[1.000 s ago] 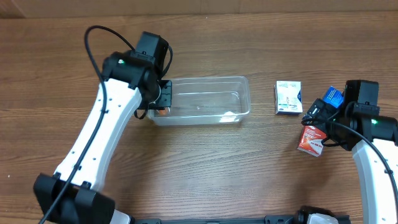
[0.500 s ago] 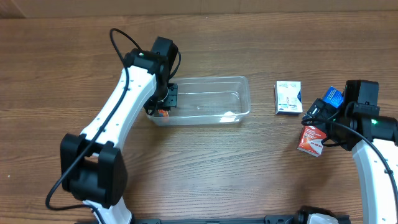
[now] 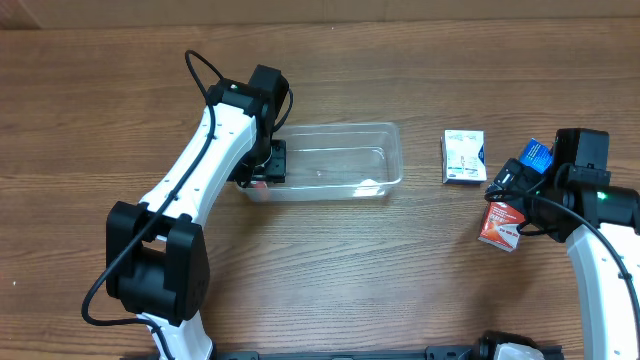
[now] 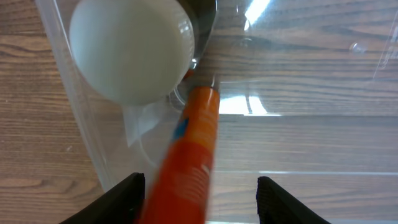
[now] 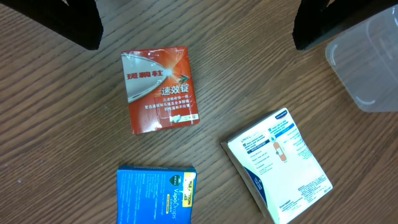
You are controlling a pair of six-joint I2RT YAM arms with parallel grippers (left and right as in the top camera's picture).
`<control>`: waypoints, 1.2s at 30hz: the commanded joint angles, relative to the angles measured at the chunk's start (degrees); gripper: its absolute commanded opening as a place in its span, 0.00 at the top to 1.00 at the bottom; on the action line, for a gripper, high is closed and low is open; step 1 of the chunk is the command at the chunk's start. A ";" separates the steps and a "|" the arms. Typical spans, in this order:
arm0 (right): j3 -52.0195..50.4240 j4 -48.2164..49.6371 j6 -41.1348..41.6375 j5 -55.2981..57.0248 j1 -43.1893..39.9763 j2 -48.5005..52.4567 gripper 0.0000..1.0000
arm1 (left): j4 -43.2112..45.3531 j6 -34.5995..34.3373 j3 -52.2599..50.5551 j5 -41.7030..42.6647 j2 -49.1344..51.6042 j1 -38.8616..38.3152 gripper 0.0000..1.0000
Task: Pack container
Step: 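Carry the orange tube into the container beside the bottle and release, then retract the left gripper and move the right gripper to the white box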
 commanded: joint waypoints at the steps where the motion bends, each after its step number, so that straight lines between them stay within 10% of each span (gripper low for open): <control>1: 1.29 0.28 0.07 -0.02 -0.17 -0.22 0.00 | -0.42 -0.31 -0.11 -0.55 -0.09 0.52 0.42; 25: 1.29 -0.90 -1.07 -0.04 -0.17 -0.22 0.00 | -9.42 1.18 21.40 -6.29 -0.61 0.90 0.35; 36: 11.37 -5.81 -5.03 -1.70 1.14 -0.20 0.00 | -9.55 -2.12 23.17 -2.01 -17.09 2.27 0.23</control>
